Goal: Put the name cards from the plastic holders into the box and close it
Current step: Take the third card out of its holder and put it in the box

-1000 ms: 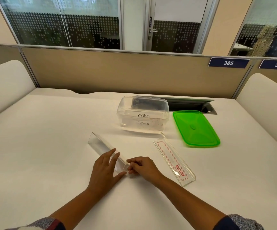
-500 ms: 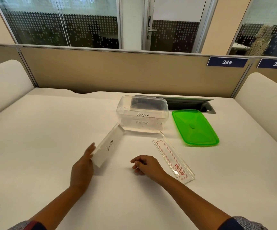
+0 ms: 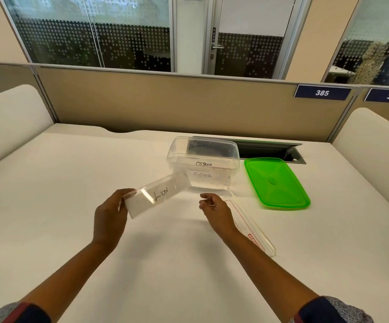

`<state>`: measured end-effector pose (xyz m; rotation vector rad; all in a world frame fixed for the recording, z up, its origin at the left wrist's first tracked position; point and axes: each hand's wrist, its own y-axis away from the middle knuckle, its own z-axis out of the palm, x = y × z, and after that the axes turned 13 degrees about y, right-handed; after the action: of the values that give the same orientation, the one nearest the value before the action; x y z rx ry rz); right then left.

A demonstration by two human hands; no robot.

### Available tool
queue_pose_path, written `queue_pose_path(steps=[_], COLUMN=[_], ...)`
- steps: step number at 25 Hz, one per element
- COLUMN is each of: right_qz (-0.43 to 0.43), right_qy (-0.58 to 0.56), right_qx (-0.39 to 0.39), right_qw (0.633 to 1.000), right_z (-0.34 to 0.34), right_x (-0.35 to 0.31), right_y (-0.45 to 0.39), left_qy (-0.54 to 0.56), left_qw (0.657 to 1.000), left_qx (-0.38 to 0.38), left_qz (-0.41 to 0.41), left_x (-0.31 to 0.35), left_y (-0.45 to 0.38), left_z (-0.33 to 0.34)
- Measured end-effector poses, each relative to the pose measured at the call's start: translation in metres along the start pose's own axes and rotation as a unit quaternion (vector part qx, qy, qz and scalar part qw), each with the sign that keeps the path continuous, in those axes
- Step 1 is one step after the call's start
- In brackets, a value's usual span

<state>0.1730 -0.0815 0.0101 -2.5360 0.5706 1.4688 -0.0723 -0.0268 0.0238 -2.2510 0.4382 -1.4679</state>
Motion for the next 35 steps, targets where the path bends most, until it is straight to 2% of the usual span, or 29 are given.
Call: queue_pose_path(steps=[7,13,17,21,23,25,28,31,35], right_qz=[0.006,0.046,0.042,0.035,0.038,0.042,0.047,0.049,0.047], right_qy=[0.050,0.012,-0.035,-0.047,-0.069,-0.089,-0.099,-0.088,-0.001], right_qx=[0.091,0.065,0.059,0.053,0.045,0.049,0.065,0.110,0.227], right_qw=[0.995,0.997,0.997,0.997,0.996,0.994,0.992,0.989,0.973], right_z=[-0.020,-0.024,-0.028,-0.040,-0.047,-0.052,-0.061,-0.068,-0.078], right_x=[0.002,0.003,-0.002,-0.008,-0.013,-0.016,-0.020,-0.025,-0.033], right_y=[-0.010,-0.016,-0.019,-0.024,-0.028,-0.033,-0.046,-0.062,-0.092], left_qy=[0.128,0.186,0.090,-0.018,-0.041,0.010,0.154,0.209,0.184], left_qw=[0.988,0.976,0.994,0.993,0.992,0.988,0.956,0.934,0.945], left_qx=[-0.054,-0.067,-0.022,-0.067,-0.051,-0.047,-0.075,-0.080,-0.088], left_qz=[-0.072,-0.088,-0.066,-0.092,-0.108,-0.149,-0.237,-0.279,-0.254], left_x=[0.022,0.032,0.026,0.021,0.024,0.031,0.042,0.051,0.058], left_y=[-0.004,-0.010,-0.025,-0.051,-0.064,-0.079,-0.099,-0.118,-0.143], left_z=[0.019,0.030,0.033,0.035,0.036,0.038,0.047,0.064,0.092])
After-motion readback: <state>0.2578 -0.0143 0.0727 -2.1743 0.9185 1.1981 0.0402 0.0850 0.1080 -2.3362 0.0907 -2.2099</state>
